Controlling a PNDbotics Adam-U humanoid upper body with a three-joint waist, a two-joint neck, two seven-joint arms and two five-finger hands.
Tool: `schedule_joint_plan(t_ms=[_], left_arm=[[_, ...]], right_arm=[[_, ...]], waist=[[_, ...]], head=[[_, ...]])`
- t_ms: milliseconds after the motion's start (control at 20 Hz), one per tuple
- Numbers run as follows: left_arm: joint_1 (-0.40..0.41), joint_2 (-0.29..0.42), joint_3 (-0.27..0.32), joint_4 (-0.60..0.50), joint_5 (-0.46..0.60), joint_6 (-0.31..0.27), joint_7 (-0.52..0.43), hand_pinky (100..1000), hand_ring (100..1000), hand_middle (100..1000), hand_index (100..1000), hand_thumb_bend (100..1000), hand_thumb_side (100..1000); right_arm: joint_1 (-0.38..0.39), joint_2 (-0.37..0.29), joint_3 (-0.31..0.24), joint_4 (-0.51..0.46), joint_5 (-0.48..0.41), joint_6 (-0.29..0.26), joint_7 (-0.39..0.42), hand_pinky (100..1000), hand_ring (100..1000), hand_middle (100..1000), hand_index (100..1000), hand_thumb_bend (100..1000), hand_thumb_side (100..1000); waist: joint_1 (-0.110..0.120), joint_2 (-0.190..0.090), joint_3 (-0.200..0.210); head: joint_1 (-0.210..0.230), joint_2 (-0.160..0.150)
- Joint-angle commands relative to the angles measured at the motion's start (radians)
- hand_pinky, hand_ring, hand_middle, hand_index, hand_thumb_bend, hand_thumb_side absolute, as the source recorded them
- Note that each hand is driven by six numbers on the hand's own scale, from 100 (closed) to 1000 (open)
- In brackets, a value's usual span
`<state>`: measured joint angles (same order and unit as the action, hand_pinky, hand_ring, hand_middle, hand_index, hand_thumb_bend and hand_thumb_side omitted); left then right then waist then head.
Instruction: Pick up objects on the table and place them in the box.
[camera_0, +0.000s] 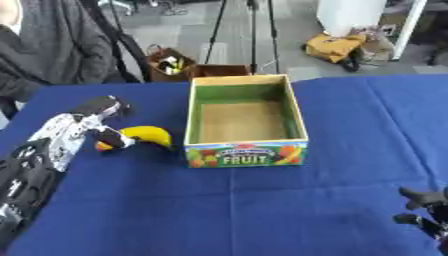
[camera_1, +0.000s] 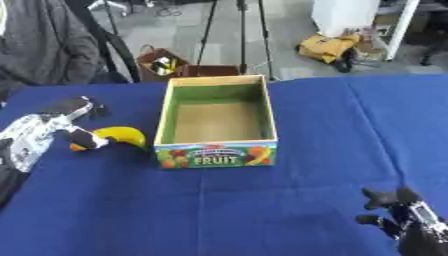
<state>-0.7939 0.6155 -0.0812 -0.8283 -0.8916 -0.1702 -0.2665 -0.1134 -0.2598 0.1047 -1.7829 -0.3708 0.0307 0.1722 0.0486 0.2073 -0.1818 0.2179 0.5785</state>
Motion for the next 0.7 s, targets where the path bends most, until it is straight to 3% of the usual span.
schedule_joint_plan(t_ms=[50,450,700], left_arm=[[-0.027,0.014,0.034,0.004,-0.063,-0.020,-0.025,797,678,659,790,418,280],[-0.042,-0.008,0.093,0.046,-0.210,-0.074,-0.045,792,676,659,785,374,294],[-0.045,-0.014,0.106,0.067,-0.230,-0.098,-0.059,783,660,642,777,356,299]], right_arm=[[-0.004,-0.019,-0.004,-0.017,0.000,-0.003,0.003,648,936,540,627,100,740],[-0.004,-0.017,-0.005,-0.016,0.000,-0.003,0.003,648,938,540,627,100,742],[-0.004,-0.017,-0.005,-0.016,0.001,-0.003,0.003,648,939,540,626,100,742]], waist=[[-0.003,-0.017,-0.001],[-0.003,-0.017,-0.004],[-0.002,-0.016,-0.007]], head=[[-0.001,-0.008],[-0.001,-0.010],[-0.003,-0.008]])
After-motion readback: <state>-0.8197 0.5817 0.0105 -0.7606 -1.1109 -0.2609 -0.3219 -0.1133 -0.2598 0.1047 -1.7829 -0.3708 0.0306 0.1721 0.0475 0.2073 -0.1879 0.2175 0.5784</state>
